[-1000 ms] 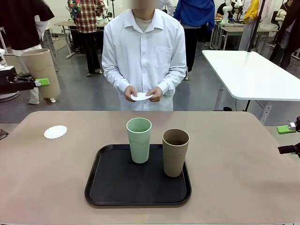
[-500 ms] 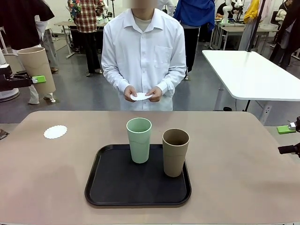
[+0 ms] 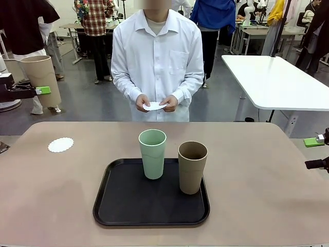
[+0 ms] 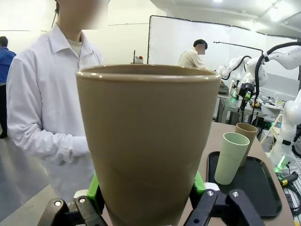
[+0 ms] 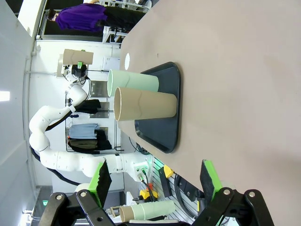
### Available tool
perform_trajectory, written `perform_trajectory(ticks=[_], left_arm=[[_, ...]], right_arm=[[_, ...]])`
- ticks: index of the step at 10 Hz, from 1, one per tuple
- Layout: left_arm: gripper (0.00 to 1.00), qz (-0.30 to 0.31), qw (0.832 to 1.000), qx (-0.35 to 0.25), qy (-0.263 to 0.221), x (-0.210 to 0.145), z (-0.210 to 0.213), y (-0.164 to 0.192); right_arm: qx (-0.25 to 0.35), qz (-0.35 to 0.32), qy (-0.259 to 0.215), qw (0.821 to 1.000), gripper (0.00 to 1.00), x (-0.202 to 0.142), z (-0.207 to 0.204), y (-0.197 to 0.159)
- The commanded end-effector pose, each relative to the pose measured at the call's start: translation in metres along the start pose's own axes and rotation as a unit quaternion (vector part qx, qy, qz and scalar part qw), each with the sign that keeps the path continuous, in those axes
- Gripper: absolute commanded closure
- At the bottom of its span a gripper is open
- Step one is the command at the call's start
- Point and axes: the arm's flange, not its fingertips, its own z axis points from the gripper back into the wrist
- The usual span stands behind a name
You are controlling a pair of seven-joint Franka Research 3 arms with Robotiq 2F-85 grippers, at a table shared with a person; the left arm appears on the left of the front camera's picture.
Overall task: Place coasters on the table and set cups on them.
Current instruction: Pick up one Reusable plastic cup and place it on a coaster set by the human.
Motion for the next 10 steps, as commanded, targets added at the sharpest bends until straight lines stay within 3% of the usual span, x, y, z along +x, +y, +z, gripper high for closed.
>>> perform_trajectory(ticks=[1, 4, 7, 10], left_arm=[[0.16, -0.002, 1.000, 0.003, -0.005, 0.003, 0.000, 0.000], [0.16, 0.000, 1.000, 0.000, 0.000, 0.000, 0.000, 0.000], [0.16, -0.011, 0.997, -0.075, 0.003, -0.050, 0.014, 0.019], [0.16, -0.028, 0.994, -0.110, 0.002, -0.084, 0.011, 0.026]], right_arm=[[0.008, 0.001, -0.001, 1.000, 0.00, 0.001, -0.001, 0.000], [0.008, 0.001, -0.001, 1.000, 0.00, 0.001, -0.001, 0.000], [0.008, 0.001, -0.001, 1.000, 0.00, 0.001, -0.001, 0.000], [0.008, 0.001, -0.001, 1.000, 0.00, 0.001, -0.001, 0.000]])
